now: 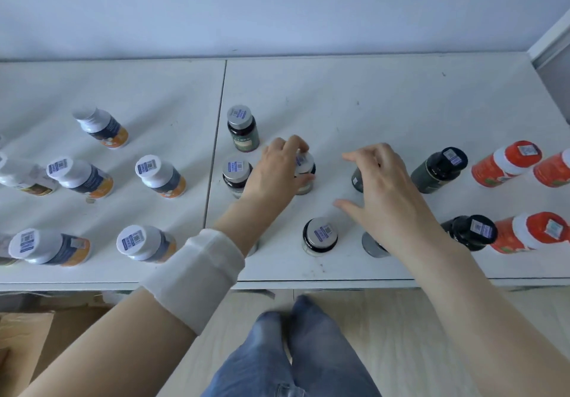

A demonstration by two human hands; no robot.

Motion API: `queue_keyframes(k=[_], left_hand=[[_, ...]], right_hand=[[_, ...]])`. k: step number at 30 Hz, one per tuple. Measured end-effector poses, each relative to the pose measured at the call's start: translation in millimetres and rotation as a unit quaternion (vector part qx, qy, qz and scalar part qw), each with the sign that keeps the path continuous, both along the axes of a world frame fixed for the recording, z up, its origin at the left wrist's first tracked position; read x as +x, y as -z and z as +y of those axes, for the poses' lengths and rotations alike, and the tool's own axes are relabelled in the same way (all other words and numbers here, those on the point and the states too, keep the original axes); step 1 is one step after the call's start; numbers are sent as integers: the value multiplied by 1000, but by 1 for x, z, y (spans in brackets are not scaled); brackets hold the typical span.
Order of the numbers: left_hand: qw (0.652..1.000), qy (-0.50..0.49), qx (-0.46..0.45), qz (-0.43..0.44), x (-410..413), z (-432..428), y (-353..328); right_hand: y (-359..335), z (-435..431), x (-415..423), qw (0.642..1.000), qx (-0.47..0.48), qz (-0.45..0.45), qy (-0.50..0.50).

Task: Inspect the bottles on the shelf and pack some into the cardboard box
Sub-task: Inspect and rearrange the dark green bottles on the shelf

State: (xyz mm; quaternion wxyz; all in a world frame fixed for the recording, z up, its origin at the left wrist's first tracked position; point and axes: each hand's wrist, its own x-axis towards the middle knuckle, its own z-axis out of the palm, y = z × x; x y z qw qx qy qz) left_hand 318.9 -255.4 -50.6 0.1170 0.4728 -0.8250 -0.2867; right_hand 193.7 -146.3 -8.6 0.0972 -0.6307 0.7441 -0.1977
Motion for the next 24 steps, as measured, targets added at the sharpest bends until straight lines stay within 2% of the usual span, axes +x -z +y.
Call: queue_keyframes(k=[2, 3, 5, 6, 7, 9, 10, 13, 14, 16, 19, 21, 24], left_hand=[[997, -40, 22, 63, 2, -3, -2], [989, -65, 60, 115, 7, -4, -7], [941, -88, 200, 258, 19, 0, -20], [901, -78, 270, 331, 25, 3, -26], [864, -62, 320, 384, 29, 6, -32], [824, -35, 368, 429, 36, 13, -38], [822, -33, 371, 430, 38, 16, -39], [840, -45, 354, 409, 43, 20, -36], [844, -46, 342, 410, 44, 22, -36], [846, -36, 311, 431, 45, 25, -35], [837, 2, 290, 463, 49, 28, -36], [834, 21, 306, 459, 52, 28, -37], [834, -2, 338, 437, 54, 29, -38]], right_hand=[[4, -4, -8, 999, 6, -50, 0], [5, -5, -11, 995, 11, -102, 13], [5, -7, -16, 969, 48, -235, 63], [5, -7, -18, 944, 74, -314, 77], [4, -7, -19, 903, 91, -412, 79], [1, -6, -20, 812, 78, -575, 60], [0, -3, -20, 802, 54, -593, 39], [0, 3, -14, 868, -27, -495, -20], [3, 5, -12, 877, -47, -478, -34], [3, 9, -6, 858, -58, -510, -28], [-1, 9, -2, 801, -25, -598, 18], [-3, 11, 0, 804, -44, -593, 10], [-3, 12, 5, 828, -97, -551, -20]])
